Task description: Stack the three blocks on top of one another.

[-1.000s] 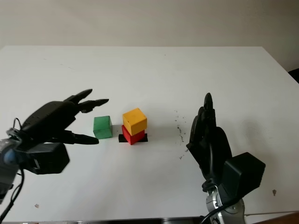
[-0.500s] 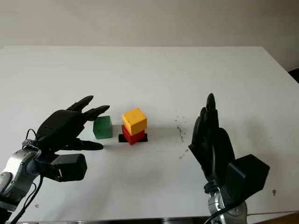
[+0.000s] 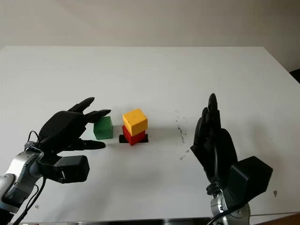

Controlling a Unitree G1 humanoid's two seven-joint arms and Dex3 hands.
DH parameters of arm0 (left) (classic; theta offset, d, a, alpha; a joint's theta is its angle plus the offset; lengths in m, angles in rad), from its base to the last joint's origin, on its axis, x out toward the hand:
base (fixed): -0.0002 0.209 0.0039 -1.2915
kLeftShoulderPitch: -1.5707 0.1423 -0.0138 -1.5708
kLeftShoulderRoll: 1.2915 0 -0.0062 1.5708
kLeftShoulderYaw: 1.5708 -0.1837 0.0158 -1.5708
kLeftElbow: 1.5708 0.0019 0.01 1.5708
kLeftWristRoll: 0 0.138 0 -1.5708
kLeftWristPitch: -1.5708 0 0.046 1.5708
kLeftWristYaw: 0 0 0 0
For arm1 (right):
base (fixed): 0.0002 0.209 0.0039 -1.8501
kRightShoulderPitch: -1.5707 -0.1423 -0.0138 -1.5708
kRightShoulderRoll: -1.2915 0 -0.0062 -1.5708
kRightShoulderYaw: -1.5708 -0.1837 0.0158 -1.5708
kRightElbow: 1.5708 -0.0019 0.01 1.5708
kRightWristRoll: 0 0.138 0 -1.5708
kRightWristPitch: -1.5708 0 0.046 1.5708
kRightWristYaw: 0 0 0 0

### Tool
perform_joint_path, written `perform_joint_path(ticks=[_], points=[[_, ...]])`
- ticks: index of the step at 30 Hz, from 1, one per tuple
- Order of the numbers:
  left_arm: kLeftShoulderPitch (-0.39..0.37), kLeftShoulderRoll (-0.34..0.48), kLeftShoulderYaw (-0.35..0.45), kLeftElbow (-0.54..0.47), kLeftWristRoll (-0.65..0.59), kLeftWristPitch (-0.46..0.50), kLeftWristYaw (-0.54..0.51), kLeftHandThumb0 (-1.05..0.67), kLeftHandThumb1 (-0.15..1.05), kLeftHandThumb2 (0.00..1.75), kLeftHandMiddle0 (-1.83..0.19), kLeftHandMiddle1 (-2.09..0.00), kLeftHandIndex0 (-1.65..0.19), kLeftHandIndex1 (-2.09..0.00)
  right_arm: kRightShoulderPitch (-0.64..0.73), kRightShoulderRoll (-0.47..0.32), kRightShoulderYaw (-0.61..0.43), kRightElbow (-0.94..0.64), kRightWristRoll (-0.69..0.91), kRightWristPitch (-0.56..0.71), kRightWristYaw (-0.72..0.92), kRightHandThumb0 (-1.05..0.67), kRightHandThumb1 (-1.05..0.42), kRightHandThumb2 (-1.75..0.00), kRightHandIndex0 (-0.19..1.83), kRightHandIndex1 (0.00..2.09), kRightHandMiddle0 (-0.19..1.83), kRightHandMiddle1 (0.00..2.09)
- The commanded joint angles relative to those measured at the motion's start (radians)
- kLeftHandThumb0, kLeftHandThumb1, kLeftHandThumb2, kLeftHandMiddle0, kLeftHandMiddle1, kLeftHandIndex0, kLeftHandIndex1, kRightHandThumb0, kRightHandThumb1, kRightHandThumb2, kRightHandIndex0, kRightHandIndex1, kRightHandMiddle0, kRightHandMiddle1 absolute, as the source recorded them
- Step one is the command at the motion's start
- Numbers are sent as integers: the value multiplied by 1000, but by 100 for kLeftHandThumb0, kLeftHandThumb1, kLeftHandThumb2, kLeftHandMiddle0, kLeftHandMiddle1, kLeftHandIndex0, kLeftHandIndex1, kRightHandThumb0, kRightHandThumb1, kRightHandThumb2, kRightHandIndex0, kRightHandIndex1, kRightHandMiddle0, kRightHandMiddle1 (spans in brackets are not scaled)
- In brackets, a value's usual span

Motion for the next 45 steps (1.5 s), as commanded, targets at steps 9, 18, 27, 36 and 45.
perform_joint_path(ticks=[9,18,27,36,45], points=[[3,11,8,8,-21,-25,16,-46,105,24,-26,-6,-29,-91,0,-4,-10,-9,8,-14,-2,-77,-105,-70,-19,0,-19,0],[7,22,14,-3,-8,-47,53,-33,105,30,-33,-6,-24,-120,5,-2,-5,-12,4,-15,-6,-76,-105,-68,-19,0,-19,0],[-28,81,67,-72,-85,-80,-40,-33,105,16,-39,-7,-30,-115,7,5,4,-4,5,-25,-8,-73,-105,-67,-19,0,-19,0],[-279,181,161,-9,-477,-71,-427,-34,105,12,-41,-6,-35,-116,6,11,14,-6,9,-9,-14,-71,-105,-65,-19,0,-19,0],[-652,208,47,235,-467,-250,-613,-30,100,5,-45,-6,-61,-75,-2,11,26,-6,-10,7,-28,-72,-105,-62,-19,0,-19,0]])
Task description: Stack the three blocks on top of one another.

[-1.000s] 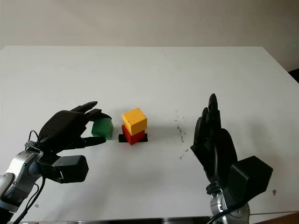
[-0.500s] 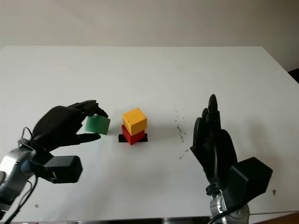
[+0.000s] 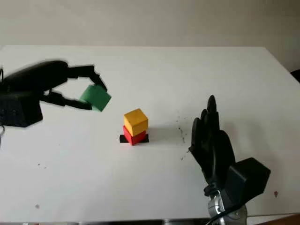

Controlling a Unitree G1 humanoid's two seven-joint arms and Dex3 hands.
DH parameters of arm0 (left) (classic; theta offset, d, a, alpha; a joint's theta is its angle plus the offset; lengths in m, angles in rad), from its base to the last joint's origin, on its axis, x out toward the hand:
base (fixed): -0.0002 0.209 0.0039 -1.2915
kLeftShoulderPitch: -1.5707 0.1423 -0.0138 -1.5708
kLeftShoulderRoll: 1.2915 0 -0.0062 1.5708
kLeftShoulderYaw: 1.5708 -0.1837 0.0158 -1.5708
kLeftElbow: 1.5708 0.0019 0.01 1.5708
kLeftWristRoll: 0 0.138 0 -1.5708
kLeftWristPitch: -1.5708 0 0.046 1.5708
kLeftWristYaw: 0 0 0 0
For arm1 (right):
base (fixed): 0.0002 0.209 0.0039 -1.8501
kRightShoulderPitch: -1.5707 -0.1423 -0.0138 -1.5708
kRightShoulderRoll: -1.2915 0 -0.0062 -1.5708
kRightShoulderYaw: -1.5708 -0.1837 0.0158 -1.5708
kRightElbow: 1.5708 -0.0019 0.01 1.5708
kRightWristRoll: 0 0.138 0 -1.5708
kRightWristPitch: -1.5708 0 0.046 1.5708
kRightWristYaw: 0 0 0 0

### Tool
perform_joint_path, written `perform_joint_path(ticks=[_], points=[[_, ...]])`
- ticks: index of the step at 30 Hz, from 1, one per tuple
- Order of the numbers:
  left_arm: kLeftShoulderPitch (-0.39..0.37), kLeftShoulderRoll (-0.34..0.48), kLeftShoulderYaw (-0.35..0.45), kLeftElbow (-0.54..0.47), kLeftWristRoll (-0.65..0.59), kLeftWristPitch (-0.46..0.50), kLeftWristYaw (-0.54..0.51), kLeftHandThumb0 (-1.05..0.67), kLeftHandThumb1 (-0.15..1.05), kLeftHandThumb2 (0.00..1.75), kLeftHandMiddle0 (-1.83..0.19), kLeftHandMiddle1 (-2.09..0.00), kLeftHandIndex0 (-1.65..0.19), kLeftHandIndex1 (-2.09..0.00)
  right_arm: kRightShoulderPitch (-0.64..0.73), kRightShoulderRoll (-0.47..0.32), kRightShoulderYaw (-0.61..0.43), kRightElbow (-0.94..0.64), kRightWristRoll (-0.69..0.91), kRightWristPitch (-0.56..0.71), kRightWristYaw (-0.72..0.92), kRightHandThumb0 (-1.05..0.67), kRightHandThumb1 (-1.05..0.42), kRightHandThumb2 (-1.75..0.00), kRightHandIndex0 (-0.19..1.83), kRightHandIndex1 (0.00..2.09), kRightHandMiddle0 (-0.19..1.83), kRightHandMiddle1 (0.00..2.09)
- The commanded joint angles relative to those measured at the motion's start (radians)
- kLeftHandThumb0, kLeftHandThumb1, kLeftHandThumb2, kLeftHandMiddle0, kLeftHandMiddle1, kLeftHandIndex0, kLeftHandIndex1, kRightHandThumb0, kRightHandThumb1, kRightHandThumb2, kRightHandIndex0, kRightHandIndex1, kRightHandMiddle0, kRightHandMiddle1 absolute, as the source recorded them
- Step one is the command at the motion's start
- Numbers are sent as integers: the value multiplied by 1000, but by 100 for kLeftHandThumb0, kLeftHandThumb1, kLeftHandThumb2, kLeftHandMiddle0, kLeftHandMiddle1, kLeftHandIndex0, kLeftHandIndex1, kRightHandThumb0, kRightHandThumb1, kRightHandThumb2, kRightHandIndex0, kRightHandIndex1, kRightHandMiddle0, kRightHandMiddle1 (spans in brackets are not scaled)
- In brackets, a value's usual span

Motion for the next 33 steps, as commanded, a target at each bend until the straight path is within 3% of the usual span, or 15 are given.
perform_joint_path(ticks=[1,4,8,13,16,25,33], points=[[-97,-1,-27,53,22,-51,-5,-32,100,5,-46,-6,-63,-73,-13,-5,2,-5,-7,5,-3,-73,-105,-62,-19,0,-19,0],[-191,-23,-61,95,61,-71,-8,-36,99,5,-48,-6,-66,-71,-22,-5,7,-6,-18,19,-9,-73,-105,-61,-19,0,-19,0],[-287,-78,-88,184,23,-116,-45,-32,99,6,-48,-6,-71,-64,-24,-2,14,-19,-32,42,-22,-74,-105,-61,-19,0,-19,0],[-339,-139,-113,254,-8,-183,-75,-35,100,6,-46,-5,-71,-66,-14,-3,16,-14,-35,29,-20,-75,-105,-61,-19,0,-19,0],[-364,-167,-137,265,3,-196,-93,-36,101,5,-43,-5,-62,-83,-8,0,17,-10,-37,23,-22,-78,-105,-61,-19,0,-19,0],[-386,-225,-189,268,37,-248,-107,-39,104,6,-40,-5,-42,-124,-2,9,30,3,-49,-8,-28,-78,-105,-61,-19,0,-19,0],[-342,-225,-214,214,66,-233,-132,-35,104,6,-39,-5,-31,-139,-4,18,37,7,-61,-10,-42,-77,-105,-63,-19,0,-19,0]])
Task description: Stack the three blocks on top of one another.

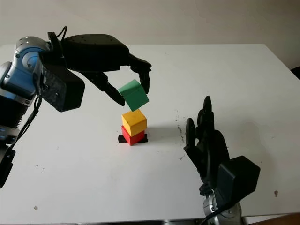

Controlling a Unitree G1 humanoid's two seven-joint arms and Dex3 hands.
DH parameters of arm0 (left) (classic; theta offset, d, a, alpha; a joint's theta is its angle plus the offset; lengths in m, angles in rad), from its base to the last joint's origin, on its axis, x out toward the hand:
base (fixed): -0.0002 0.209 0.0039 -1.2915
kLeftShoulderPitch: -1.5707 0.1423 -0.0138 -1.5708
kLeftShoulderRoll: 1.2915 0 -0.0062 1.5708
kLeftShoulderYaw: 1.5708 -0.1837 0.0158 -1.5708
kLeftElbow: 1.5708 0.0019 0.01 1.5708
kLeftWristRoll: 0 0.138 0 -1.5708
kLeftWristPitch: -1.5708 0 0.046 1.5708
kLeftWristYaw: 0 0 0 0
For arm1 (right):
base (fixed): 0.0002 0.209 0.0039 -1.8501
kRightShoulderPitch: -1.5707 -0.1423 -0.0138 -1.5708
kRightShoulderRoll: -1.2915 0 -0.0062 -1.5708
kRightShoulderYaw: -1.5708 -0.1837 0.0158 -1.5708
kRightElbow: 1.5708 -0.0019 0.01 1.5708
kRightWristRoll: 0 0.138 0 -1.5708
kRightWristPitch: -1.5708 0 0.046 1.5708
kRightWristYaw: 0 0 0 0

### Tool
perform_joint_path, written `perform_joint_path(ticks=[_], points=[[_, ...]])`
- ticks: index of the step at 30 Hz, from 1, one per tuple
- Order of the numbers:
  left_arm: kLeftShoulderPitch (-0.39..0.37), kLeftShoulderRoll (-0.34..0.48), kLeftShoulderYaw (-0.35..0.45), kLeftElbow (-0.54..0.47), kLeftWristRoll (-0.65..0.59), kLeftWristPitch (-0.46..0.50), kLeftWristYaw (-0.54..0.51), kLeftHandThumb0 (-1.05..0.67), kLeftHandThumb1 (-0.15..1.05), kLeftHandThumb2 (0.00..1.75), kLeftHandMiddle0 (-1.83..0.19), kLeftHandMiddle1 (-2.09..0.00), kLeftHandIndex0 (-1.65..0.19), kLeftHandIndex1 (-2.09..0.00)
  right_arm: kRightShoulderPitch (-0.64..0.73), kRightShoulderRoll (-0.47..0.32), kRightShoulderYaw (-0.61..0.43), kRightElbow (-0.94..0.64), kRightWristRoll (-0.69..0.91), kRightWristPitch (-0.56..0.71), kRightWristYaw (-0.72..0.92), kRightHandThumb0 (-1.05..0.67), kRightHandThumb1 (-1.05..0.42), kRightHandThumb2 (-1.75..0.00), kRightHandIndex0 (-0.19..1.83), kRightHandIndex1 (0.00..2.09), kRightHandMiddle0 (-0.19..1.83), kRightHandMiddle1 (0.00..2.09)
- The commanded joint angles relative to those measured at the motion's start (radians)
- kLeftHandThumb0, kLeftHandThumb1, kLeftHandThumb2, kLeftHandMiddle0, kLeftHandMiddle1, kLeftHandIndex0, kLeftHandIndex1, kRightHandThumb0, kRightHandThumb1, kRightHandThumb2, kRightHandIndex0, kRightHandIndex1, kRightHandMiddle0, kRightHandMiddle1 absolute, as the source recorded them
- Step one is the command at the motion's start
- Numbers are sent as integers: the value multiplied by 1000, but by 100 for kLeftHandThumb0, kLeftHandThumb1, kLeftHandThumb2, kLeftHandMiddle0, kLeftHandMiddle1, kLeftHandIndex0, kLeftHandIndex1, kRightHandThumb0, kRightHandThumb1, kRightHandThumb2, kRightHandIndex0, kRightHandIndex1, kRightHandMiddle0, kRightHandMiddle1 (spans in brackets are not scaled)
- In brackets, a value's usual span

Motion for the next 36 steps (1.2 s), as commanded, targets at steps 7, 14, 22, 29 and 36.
perform_joint_path(ticks=[7,14,22,29,36], points=[[30,9,-24,-22,22,-29,-4,-34,105,11,-39,-5,-22,-151,-3,9,-3,26,8,-34,0,-77,-105,-61,-19,0,-19,0],[35,21,-29,-35,33,-20,-24,-34,105,17,-36,-3,-13,-163,0,14,-2,20,12,-32,1,-76,-105,-61,-19,0,-19,0],[34,17,-32,-18,40,-38,-24,-34,105,16,-38,-3,-13,-159,1,12,0,19,4,-29,-1,-75,-105,-61,-19,0,-19,0],[38,14,-40,-8,67,-57,-13,-34,105,16,-37,-2,-14,-156,6,14,3,19,1,-32,0,-74,-105,-61,-19,0,-19,0],[36,10,-46,-13,62,-54,-29,-36,105,20,-35,-1,-8,-165,4,17,5,15,7,-29,-2,-75,-105,-62,-19,0,-19,0]])
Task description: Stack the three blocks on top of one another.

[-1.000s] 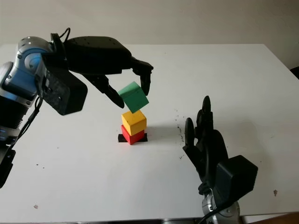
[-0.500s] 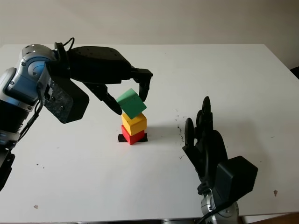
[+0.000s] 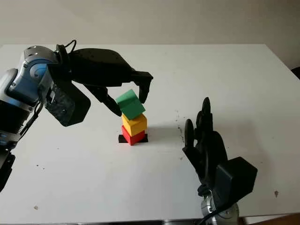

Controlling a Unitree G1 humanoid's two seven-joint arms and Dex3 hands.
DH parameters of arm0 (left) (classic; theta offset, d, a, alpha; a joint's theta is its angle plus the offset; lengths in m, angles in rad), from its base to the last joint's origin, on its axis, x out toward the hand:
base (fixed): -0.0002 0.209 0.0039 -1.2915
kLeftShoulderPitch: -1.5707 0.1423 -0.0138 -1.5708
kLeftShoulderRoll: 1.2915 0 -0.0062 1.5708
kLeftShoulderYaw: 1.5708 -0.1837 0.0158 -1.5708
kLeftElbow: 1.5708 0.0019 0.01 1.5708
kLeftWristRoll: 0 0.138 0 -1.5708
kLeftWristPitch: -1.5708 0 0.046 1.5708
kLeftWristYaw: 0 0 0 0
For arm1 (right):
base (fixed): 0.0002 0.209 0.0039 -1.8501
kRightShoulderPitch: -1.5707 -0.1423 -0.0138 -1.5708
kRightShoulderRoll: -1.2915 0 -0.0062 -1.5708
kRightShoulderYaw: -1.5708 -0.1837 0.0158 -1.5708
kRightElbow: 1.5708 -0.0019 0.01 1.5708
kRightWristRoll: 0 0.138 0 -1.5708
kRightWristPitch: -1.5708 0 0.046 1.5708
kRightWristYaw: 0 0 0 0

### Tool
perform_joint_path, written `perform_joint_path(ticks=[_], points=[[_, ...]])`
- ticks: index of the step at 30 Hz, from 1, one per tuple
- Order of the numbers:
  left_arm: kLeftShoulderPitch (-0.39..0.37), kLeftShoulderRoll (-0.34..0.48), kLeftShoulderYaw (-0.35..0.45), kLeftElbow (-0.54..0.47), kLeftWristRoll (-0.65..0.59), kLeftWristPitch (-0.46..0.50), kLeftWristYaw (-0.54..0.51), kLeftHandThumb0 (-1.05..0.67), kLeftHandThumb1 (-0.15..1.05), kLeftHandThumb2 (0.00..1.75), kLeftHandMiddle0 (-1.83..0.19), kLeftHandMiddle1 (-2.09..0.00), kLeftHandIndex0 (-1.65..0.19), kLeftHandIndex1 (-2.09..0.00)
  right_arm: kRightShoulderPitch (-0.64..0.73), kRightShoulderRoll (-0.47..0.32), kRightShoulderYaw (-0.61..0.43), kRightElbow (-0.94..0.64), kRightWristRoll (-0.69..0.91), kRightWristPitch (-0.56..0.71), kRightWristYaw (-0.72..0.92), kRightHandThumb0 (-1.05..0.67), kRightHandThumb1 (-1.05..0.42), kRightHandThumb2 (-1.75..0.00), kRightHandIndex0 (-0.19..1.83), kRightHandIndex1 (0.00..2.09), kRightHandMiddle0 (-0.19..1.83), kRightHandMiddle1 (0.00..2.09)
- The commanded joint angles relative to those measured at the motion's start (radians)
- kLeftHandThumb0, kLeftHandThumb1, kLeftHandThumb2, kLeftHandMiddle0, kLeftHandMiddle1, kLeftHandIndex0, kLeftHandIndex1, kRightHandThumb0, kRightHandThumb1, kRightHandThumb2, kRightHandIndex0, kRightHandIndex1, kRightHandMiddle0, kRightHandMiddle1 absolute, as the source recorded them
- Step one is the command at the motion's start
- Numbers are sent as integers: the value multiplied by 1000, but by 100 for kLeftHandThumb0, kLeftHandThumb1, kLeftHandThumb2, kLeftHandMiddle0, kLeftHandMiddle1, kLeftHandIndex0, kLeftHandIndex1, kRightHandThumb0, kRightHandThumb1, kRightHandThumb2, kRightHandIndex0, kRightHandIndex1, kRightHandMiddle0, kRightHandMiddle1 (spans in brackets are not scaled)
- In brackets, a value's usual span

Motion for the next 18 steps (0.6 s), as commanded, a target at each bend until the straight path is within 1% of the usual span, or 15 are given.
perform_joint_path(ticks=[1,6,13,18], points=[[-2,0,-10,-1,-5,-3,-4,-36,105,20,-36,-1,-9,-164,0,6,-2,-3,7,-11,-1,-75,-105,-62,-19,0,-19,0],[0,-6,-13,4,-9,-11,-4,-36,105,19,-36,-2,-12,-166,5,4,-1,-3,7,-14,-1,-74,-105,-62,-19,0,-19,0],[7,-10,-16,5,-6,-26,1,-36,105,17,-38,-3,-11,-178,9,5,1,2,10,-25,1,-76,-105,-61,-19,0,-19,0],[10,-14,-18,-6,-9,-1,-12,-37,105,16,-37,-2,-11,-179,11,12,3,0,15,-22,-2,-73,-105,-62,-19,0,-19,0]])
